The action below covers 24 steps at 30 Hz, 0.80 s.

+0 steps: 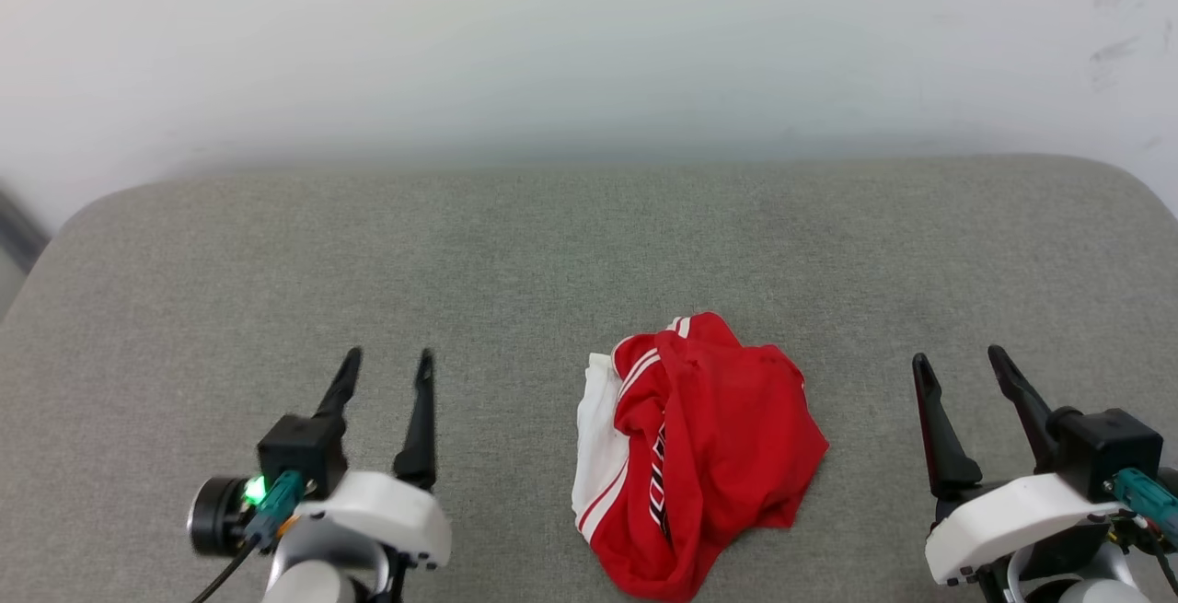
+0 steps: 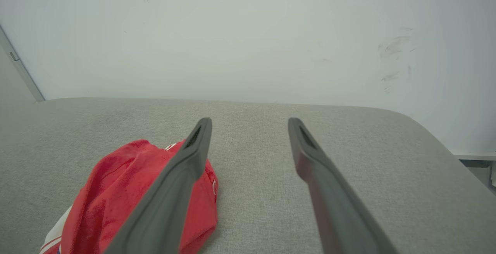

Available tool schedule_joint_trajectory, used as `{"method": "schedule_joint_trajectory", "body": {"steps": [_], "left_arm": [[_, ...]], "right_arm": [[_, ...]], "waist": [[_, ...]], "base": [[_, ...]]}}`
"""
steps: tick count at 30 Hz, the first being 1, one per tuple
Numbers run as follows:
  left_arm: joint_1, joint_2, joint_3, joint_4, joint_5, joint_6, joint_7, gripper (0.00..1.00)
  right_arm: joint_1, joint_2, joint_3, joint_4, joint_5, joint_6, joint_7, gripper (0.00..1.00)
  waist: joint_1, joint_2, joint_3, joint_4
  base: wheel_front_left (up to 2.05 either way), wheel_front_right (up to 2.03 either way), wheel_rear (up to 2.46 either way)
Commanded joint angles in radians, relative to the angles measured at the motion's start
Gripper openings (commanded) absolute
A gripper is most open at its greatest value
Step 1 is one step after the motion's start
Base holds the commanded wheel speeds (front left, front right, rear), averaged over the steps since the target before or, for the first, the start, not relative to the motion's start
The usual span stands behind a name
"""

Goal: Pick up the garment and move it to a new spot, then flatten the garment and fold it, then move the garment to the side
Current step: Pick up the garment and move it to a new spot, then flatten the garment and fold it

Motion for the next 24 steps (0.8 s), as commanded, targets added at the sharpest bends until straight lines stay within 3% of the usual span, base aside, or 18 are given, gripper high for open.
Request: {"method": "schedule_joint_trajectory", "body": {"steps": [1, 18, 24], "left_arm": [[0.034, 0.015, 0.012, -0.010, -0.005, 0.013, -0.006, 1.00], [0.110, 0.052, 0.009, -0.086, 0.000, 0.047, 0.013, 1.00], [0.097, 0.046, 0.010, -0.101, -0.005, 0.048, 0.007, 1.00]], "right_arm": [[0.022, 0.001, 0.002, -0.006, -0.002, -0.001, 0.006, 1.00], [0.054, 0.001, 0.010, -0.028, 0.018, -0.001, 0.036, 1.00], [0.037, 0.001, 0.017, -0.004, 0.029, -0.001, 0.105, 1.00]], "waist": [[0.0000, 0.0000, -0.010, 0.001], [0.0000, 0.0000, -0.018, 0.003], [0.0000, 0.0000, -0.016, 0.011]], "base": [[0.00, 0.00, 0.00], [0.00, 0.00, 0.00], [0.00, 0.00, 0.00]]}}
